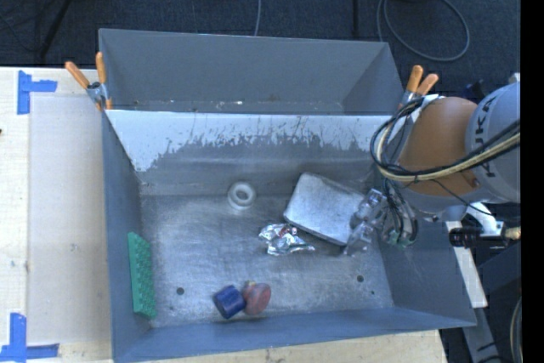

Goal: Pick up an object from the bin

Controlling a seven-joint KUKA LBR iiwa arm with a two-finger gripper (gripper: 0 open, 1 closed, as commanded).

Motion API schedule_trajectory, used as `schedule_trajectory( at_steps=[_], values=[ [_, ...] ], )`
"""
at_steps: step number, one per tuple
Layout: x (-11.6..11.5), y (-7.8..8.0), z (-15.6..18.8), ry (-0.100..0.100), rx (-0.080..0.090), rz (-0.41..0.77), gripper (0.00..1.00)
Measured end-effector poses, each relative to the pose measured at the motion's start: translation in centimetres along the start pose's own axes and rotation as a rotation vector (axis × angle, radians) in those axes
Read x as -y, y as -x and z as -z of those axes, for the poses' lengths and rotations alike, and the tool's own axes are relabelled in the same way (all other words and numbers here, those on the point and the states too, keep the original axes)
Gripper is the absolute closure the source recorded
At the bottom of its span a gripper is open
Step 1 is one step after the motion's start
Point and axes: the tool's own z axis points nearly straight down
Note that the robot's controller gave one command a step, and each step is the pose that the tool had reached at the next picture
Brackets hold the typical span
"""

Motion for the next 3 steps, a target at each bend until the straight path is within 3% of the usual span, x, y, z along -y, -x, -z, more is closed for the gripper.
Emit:
schedule_trajectory(
  at_steps=[1,2,3],
  values=[
    [0.3,1.0,10.5,0.002,-0.003,0.048,1.00],
    [-0.5,1.8,17.1,0.003,-0.006,0.404,1.00],
    [-0.5,1.7,16.9,0.002,-0.010,0.404,0.00]
  ],
)
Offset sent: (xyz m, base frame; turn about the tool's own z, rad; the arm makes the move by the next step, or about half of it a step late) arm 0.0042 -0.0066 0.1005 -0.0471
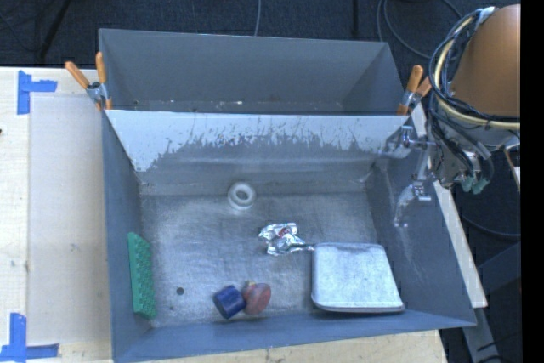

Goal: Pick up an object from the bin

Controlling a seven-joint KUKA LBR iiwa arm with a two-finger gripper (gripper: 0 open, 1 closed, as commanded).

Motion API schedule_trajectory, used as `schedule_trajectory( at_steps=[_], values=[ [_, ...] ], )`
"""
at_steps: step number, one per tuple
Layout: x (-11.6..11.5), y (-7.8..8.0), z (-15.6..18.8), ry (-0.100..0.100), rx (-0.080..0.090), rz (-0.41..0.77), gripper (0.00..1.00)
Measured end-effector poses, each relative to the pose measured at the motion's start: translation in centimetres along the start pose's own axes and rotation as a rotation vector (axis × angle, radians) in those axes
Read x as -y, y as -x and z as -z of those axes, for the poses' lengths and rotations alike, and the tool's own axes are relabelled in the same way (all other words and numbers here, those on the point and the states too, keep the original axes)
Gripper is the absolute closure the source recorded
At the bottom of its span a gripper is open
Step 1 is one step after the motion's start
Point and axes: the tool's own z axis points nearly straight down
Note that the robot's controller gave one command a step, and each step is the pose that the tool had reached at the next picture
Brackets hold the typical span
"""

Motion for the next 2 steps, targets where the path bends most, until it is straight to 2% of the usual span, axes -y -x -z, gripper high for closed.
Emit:
schedule_trajectory(
  at_steps=[1,2],
  values=[
    [-1.0,-8.0,-12.3,0.002,-0.013,0.119,0.00],
    [-5.4,-8.5,-17.8,0.001,0.006,0.150,0.00]
  ],
)
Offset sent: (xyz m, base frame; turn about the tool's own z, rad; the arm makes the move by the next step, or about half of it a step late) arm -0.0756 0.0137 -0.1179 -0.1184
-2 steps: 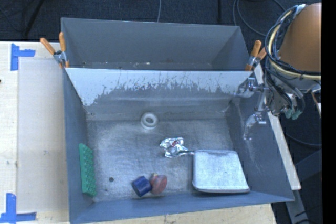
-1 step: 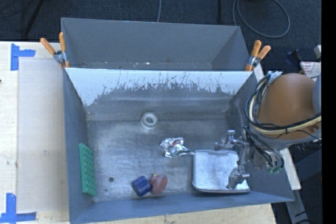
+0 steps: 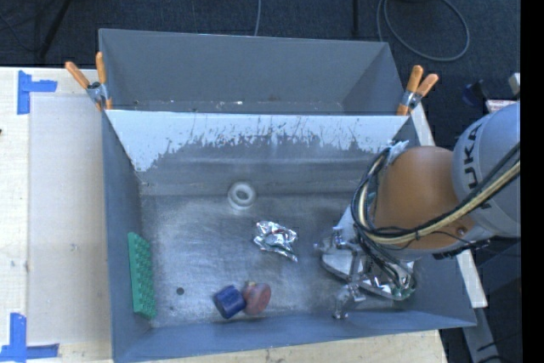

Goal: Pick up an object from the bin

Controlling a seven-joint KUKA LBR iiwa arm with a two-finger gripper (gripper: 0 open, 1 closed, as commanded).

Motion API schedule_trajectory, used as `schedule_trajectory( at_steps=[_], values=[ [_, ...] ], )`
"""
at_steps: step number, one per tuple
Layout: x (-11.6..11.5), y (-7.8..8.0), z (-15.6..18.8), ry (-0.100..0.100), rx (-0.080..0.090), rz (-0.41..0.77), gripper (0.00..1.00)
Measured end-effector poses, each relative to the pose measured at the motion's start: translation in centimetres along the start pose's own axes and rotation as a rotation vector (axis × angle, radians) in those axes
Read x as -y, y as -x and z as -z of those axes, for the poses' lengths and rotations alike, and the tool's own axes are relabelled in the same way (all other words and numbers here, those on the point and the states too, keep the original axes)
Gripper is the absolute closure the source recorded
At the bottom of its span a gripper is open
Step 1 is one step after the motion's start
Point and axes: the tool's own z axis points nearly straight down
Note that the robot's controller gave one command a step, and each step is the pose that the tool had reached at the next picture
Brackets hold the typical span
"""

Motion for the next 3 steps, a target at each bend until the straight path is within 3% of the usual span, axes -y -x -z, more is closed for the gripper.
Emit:
schedule_trajectory(
  at_steps=[1,2,3],
  values=[
    [6.25,3.74,-1.84,0.005,-0.002,0.413,0.00],
    [6.38,3.67,-1.83,0.003,-0.004,0.412,1.00],
    [6.42,3.58,-1.91,0.003,-0.007,0.411,0.00]
  ],
)
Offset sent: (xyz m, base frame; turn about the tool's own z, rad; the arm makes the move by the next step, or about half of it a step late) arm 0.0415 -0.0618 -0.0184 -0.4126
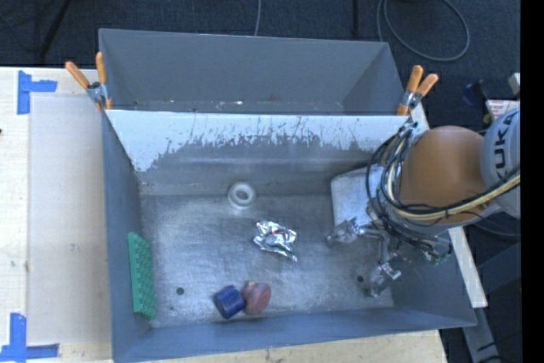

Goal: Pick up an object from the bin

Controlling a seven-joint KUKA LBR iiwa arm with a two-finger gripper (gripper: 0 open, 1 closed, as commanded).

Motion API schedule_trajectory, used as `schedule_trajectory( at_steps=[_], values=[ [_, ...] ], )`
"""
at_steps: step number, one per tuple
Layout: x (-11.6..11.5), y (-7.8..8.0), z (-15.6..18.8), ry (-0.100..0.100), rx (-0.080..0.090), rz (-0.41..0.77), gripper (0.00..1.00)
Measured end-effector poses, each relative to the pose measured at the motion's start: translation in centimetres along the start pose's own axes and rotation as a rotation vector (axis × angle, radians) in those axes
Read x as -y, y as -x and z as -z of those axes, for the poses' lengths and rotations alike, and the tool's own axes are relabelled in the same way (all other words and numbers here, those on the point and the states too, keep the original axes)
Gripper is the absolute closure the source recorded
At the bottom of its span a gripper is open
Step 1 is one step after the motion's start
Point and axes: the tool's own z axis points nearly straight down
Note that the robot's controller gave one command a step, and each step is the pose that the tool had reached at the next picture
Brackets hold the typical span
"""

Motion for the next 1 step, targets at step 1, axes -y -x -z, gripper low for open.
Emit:
schedule_trajectory(
  at_steps=[1],
  values=[
    [-1.61,9.62,1.98,0.003,0.006,-0.067,0.00]
  ],
)
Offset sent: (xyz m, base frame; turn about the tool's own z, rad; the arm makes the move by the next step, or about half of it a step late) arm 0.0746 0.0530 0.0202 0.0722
